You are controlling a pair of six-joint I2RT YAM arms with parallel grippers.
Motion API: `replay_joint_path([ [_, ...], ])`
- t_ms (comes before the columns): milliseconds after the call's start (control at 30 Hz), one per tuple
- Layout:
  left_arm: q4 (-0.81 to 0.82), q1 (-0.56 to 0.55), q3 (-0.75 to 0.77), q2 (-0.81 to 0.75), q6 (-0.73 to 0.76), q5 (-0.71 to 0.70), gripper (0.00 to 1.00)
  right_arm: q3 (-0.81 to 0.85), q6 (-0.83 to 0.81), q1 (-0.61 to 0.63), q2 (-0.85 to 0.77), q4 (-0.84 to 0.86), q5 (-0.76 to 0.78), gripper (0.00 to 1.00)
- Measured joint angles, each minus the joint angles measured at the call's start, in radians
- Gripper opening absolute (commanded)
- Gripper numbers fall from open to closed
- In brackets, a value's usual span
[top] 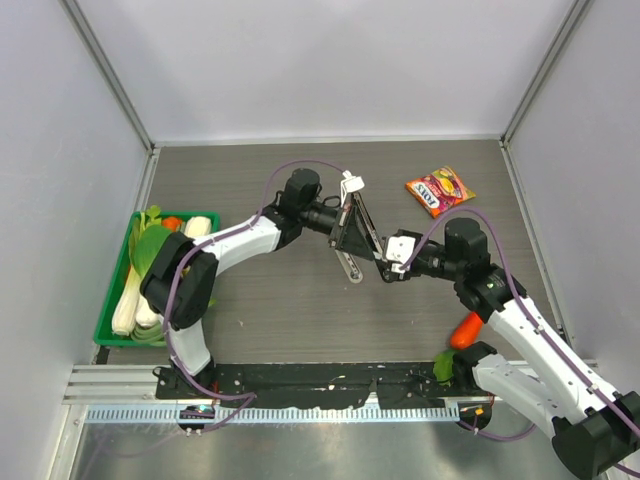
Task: Load the staples into the stapler
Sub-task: Pick up the staple from the center of the board.
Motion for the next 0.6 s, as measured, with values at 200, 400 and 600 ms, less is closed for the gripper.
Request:
replay_joint_path([
  [200, -0.012, 0.006, 0.000, -0.011, 0.019, 0.001, 0.03, 0.000, -0.028, -0.004, 0.000, -0.007, -0.022, 0.51],
  [400, -0.023, 0.006, 0.000, -0.011, 0.022, 0.000, 0.03, 0.000, -0.041, -0.004, 0.000, -0.012, -0.049, 0.49],
  [600, -0.027, 0.006, 0.000, -0.011, 0.022, 0.000, 0.03, 0.000, -0.042, -0.004, 0.002, -0.027, -0.081, 0.44],
])
